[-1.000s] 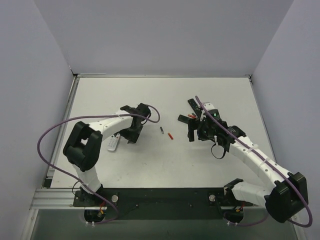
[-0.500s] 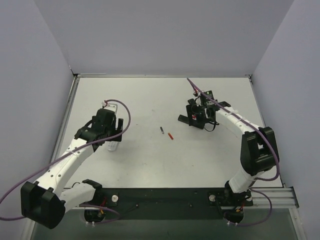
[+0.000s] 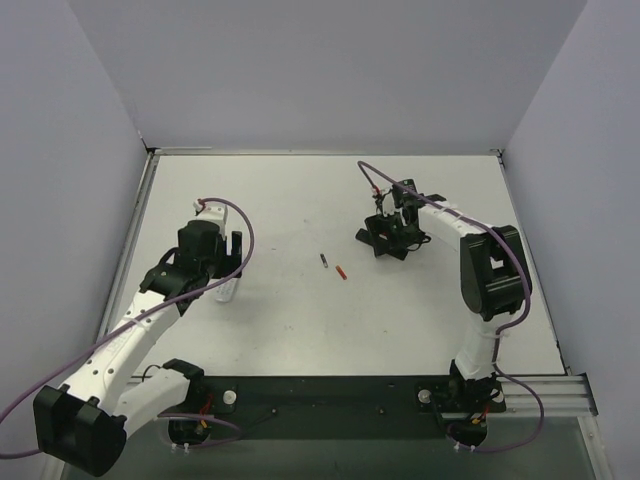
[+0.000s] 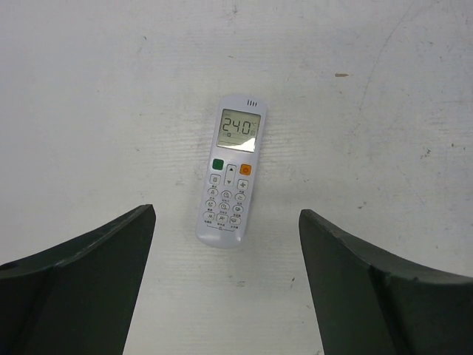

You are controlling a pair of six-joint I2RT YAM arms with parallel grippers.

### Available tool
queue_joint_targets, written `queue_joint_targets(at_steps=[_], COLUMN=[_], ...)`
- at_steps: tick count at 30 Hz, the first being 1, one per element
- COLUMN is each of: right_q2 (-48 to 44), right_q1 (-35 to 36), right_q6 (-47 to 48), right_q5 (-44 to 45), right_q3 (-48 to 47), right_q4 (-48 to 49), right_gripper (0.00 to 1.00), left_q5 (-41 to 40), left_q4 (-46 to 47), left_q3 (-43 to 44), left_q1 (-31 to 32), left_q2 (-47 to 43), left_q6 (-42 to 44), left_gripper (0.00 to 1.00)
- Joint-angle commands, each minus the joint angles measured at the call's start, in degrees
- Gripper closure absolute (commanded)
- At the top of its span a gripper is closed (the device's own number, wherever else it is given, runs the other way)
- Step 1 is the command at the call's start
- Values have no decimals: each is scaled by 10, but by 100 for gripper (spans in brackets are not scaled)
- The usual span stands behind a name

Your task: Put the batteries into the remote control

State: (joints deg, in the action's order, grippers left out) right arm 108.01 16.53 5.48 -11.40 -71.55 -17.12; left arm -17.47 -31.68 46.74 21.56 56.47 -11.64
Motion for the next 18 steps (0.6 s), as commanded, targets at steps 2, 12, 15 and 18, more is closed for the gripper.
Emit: queue_joint_targets(at_steps=[2,12,15,18], right_q2=[10,-1,5,11], right_q1=[-2,31,34,40], right_q6=[32,47,50,56], right_q5=[-27,-15,-8,1], right_q3=[-17,8,6,4], right_q4=[-45,-63,-65,-65], right_gripper=[18,40,44,49], left_q5=[8,17,22,42], left_q4=[36,37,38,43], left_q3=[3,3,3,1], left_q1=[-4,-4,-4,-4], left_q2=[-13,-3,-2,-4], left_q6=[-2,-1,0,-1], left_gripper=[11,11,11,11])
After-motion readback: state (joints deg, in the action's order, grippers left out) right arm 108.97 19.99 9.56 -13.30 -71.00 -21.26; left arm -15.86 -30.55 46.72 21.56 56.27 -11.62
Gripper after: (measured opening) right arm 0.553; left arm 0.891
